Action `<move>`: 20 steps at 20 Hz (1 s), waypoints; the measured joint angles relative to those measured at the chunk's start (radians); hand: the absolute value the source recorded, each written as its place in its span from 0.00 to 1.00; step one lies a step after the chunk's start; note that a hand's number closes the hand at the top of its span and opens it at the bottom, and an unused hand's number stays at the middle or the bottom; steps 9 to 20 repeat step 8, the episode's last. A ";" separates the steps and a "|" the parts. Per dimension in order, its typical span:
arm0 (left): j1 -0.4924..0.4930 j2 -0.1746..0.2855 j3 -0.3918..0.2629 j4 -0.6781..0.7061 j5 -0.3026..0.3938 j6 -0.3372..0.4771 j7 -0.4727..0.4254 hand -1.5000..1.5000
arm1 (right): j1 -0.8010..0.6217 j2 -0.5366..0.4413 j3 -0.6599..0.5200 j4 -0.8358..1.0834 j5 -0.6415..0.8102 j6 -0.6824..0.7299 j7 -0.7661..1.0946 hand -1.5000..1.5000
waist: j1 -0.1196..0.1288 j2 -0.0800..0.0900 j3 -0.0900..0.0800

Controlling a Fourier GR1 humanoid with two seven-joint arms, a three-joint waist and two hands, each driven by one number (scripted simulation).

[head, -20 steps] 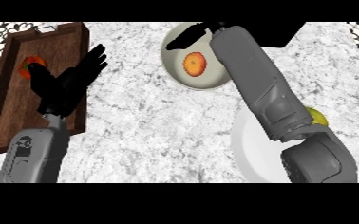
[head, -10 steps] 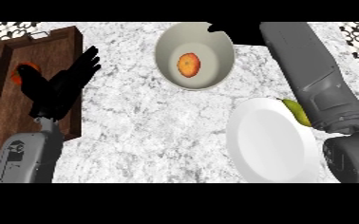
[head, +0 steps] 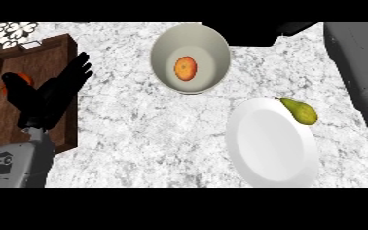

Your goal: Pick the squash from the plate and place it in the bowl

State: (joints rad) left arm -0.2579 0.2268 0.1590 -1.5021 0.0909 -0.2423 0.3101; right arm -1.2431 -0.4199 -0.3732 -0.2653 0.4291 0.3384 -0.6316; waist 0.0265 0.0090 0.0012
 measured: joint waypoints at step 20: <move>0.041 0.005 0.015 -0.019 0.000 0.007 0.002 0.50 | 0.129 -0.109 -0.027 -0.044 -0.097 0.248 -0.027 1.00 | -0.032 -0.012 0.000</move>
